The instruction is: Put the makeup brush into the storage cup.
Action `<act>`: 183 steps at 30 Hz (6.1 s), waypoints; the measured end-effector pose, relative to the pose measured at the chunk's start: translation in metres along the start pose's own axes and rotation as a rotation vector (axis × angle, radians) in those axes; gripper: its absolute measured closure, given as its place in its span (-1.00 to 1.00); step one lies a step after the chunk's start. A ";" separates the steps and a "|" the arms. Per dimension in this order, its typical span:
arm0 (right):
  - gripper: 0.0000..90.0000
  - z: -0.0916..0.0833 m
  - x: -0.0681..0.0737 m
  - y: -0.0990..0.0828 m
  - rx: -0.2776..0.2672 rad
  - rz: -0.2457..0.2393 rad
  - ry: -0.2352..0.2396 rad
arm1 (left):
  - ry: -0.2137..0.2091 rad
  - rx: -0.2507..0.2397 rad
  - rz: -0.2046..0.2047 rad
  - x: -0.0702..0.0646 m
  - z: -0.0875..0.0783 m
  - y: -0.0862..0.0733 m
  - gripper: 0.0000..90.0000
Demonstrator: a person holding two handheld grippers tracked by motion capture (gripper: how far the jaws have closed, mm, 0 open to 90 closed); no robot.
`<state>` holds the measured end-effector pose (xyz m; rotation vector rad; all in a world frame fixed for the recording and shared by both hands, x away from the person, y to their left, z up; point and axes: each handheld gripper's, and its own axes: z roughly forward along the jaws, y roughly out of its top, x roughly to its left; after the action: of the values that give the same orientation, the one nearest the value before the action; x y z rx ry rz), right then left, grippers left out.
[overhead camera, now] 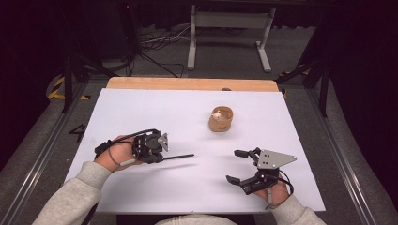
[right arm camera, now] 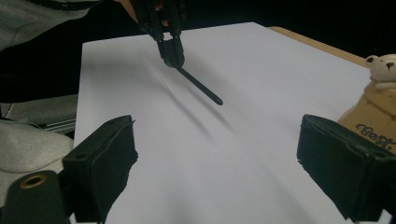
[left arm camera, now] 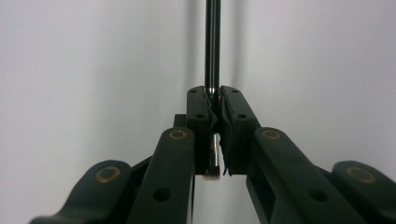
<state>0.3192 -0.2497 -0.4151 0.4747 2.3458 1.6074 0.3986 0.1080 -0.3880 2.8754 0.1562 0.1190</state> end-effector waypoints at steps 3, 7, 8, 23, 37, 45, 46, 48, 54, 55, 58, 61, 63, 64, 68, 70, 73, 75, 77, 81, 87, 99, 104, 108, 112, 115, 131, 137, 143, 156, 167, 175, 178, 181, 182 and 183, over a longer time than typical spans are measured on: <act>-0.66 0.004 0.000 0.007 0.010 -0.009 0.021 | -0.008 -0.010 0.026 -0.006 -0.004 0.009 0.85; -0.61 0.011 0.000 0.014 0.019 -0.012 0.041 | -0.028 -0.032 0.056 -0.011 -0.008 0.019 0.85; -0.60 0.012 0.000 0.015 0.020 -0.011 0.048 | -0.028 -0.043 0.055 -0.013 -0.009 0.020 0.85; -0.40 0.040 -0.001 0.021 0.089 -0.012 0.202 | -0.046 -0.060 0.150 -0.036 -0.007 0.049 0.85; 0.22 0.061 -0.001 0.009 0.209 -0.027 0.271 | -0.069 -0.053 0.163 -0.047 -0.001 0.061 0.85; 0.70 0.066 -0.001 0.006 0.269 -0.042 0.293 | -0.071 -0.045 0.160 -0.047 0.000 0.061 0.85; 0.70 0.066 -0.001 0.006 0.269 -0.042 0.293 | -0.074 -0.047 0.168 -0.047 0.001 0.061 0.85; 0.82 0.066 -0.002 0.006 0.268 -0.045 0.298 | -0.073 -0.048 0.162 -0.049 0.002 0.061 0.85; 0.86 0.066 -0.003 0.004 0.264 -0.043 0.319 | -0.077 -0.044 0.167 -0.049 0.002 0.060 0.85; 0.86 0.066 -0.003 0.004 0.262 -0.041 0.323 | -0.086 -0.050 0.162 -0.048 0.001 0.060 0.84; 0.87 0.066 -0.004 0.004 0.256 -0.038 0.329 | -0.086 -0.065 0.166 -0.047 -0.001 0.057 0.75; 0.87 0.064 -0.005 0.003 0.247 -0.031 0.326 | -0.083 -0.092 0.156 -0.046 -0.001 0.052 0.53; 0.87 0.061 -0.007 0.003 0.240 -0.028 0.324 | -0.085 -0.103 0.147 -0.045 -0.001 0.048 0.46; 0.87 0.061 -0.007 0.003 0.236 -0.024 0.325 | -0.084 -0.108 0.138 -0.045 -0.001 0.045 0.43; 0.87 0.059 -0.007 0.004 0.226 -0.029 0.333 | -0.088 -0.123 0.129 -0.043 0.000 0.040 0.38; 0.87 0.058 -0.007 0.003 0.221 -0.031 0.334 | -0.092 -0.141 0.108 -0.042 0.000 0.036 0.38; 0.87 0.058 -0.007 0.003 0.216 -0.027 0.340 | -0.103 -0.142 0.103 -0.040 0.001 0.033 0.46; 0.87 0.058 -0.007 0.003 0.214 -0.026 0.341 | -0.103 -0.142 0.103 -0.040 0.002 0.032 0.51; 0.87 0.057 -0.008 0.003 0.206 -0.024 0.346 | -0.097 -0.138 0.102 -0.040 0.001 0.031 0.53; 0.87 0.055 -0.009 0.003 0.197 -0.018 0.348 | -0.095 -0.133 0.114 -0.041 0.001 0.030 0.73; 0.86 0.055 -0.009 0.002 0.197 -0.021 0.358 | -0.096 -0.118 0.131 -0.043 0.000 0.030 0.80; 0.65 0.057 -0.009 0.002 0.211 -0.007 0.350 | -0.089 -0.107 0.154 -0.046 0.000 0.032 0.82; 0.35 0.058 -0.007 0.009 0.217 0.000 0.324 | -0.082 -0.111 0.156 -0.046 -0.001 0.033 0.82; 0.28 0.062 0.001 0.020 0.274 -0.042 0.286 | -0.078 -0.113 0.158 -0.047 -0.003 0.036 0.82; 0.23 0.071 0.008 0.032 0.356 -0.074 0.257 | -0.070 -0.111 0.165 -0.047 -0.007 0.039 0.82; 0.23 0.078 0.013 0.042 0.412 -0.099 0.246 | -0.069 -0.104 0.173 -0.048 -0.010 0.042 0.82; 0.47 0.103 0.023 0.063 0.604 -0.152 0.239 | -0.065 -0.110 0.175 -0.048 -0.014 0.047 0.82; 0.67 0.107 0.024 0.065 0.640 -0.165 0.244 | -0.067 -0.111 0.176 -0.049 -0.015 0.049 0.82; 0.82 0.109 0.025 0.067 0.663 -0.187 0.246 | -0.068 -0.113 0.183 -0.049 -0.014 0.051 0.82; 0.87 0.107 0.025 0.069 0.653 -0.203 0.238 | -0.053 -0.179 0.137 -0.043 -0.019 0.046 0.70; 0.87 0.089 0.013 0.073 0.536 -0.144 0.215 | -0.002 -0.379 0.033 -0.042 -0.027 0.025 -0.17; 0.87 0.073 0.007 0.081 0.413 -0.120 0.171 | -0.019 -0.496 -0.029 -0.040 -0.026 0.011 -0.37; 0.87 0.070 0.004 0.083 0.387 -0.117 0.164 | -0.030 -0.512 -0.048 -0.040 -0.024 0.007 -0.38; 0.87 0.065 0.001 0.087 0.359 -0.110 0.150 | -0.042 -0.529 -0.069 -0.040 -0.019 0.002 -0.38; 0.87 0.062 -0.001 0.090 0.330 -0.102 0.142 | -0.043 -0.536 -0.073 -0.040 -0.018 0.001 -0.39; 0.87 0.061 -0.003 0.091 0.317 -0.096 0.133 | -0.043 -0.536 -0.073 -0.040 -0.018 0.001 -0.41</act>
<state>0.3562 -0.1684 -0.3513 0.3181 2.6939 1.2650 0.3577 0.1068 -0.3735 2.3335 0.1877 0.0711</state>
